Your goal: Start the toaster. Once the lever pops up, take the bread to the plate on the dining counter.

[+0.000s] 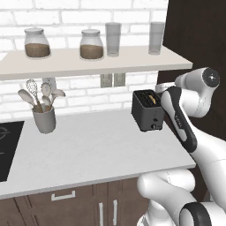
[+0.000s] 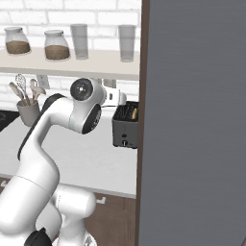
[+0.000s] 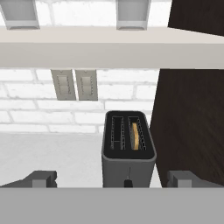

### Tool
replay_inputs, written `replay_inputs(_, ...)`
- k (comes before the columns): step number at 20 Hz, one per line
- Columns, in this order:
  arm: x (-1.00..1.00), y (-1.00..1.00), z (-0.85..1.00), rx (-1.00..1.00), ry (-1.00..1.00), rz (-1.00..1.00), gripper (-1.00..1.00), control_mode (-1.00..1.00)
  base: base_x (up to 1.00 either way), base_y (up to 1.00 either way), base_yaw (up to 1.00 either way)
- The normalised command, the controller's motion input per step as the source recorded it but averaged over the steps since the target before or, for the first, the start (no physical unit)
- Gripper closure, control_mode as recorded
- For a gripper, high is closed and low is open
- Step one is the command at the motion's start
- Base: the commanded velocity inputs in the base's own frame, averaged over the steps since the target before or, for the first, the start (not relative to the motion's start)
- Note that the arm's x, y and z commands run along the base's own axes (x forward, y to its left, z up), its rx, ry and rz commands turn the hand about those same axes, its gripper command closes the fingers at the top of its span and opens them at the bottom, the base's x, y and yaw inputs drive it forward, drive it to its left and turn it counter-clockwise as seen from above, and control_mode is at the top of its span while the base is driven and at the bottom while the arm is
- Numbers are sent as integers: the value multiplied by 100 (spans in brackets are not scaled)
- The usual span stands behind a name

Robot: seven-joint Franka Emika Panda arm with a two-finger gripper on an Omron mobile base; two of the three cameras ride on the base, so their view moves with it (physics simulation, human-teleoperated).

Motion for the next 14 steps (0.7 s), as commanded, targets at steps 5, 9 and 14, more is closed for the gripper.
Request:
replay_inputs(5, 0, 0, 0, 0, 0, 0, -100, -100, 0, 0, 0)
replay_inputs(9, 0, 0, 0, 0, 0, 0, -100, -100, 0, 0, 0)
replay_inputs(14, 0, 0, 0, 0, 0, 0, -100, -100, 0, 0, 0)
